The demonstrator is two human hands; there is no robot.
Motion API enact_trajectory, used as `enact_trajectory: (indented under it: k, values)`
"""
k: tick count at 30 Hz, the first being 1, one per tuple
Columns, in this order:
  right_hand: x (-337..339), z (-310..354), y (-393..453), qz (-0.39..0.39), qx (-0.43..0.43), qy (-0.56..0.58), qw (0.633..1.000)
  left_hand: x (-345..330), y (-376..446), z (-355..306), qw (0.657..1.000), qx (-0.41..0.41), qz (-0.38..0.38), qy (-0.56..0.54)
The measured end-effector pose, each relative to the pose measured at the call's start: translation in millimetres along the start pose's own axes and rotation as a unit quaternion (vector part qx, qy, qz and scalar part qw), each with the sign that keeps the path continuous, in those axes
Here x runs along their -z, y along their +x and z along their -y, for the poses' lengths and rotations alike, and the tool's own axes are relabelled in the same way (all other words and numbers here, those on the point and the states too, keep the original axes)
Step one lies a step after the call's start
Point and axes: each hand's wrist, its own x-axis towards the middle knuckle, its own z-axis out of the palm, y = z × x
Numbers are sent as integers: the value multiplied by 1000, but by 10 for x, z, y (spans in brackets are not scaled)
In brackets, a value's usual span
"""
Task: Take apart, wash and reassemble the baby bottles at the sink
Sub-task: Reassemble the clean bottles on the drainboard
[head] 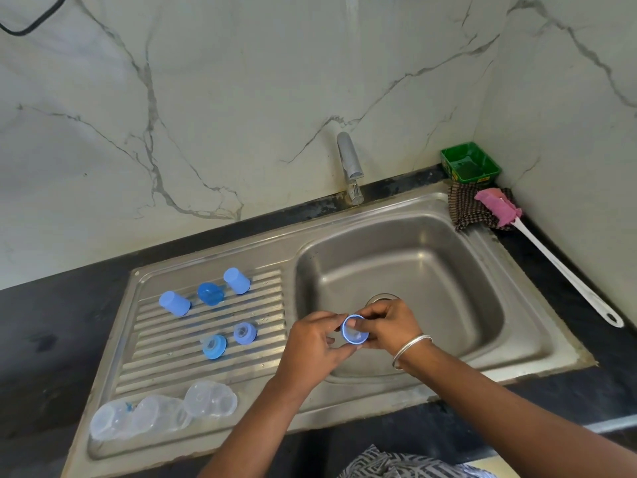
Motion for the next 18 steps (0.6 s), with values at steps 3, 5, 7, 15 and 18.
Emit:
enact_trajectory:
  k: [3, 5, 7, 15, 18]
  values:
    - [34, 32, -2, 19, -4, -9, 1000, 4, -39, -14, 999, 0, -23, -28]
    - [79, 55, 5, 26, -1, -52, 998, 3, -39, -28, 999, 7, -21, -38]
    - [93, 55, 14, 6, 17, -109, 994, -15, -35, -35, 999, 4, -15, -33]
    - [82, 17, 25, 6, 31, -178, 983, 2, -44, 32, 999, 20, 18, -30]
    - [193, 149, 78, 104, 43, -288, 951, 75, -36, 65, 997, 30, 62, -30]
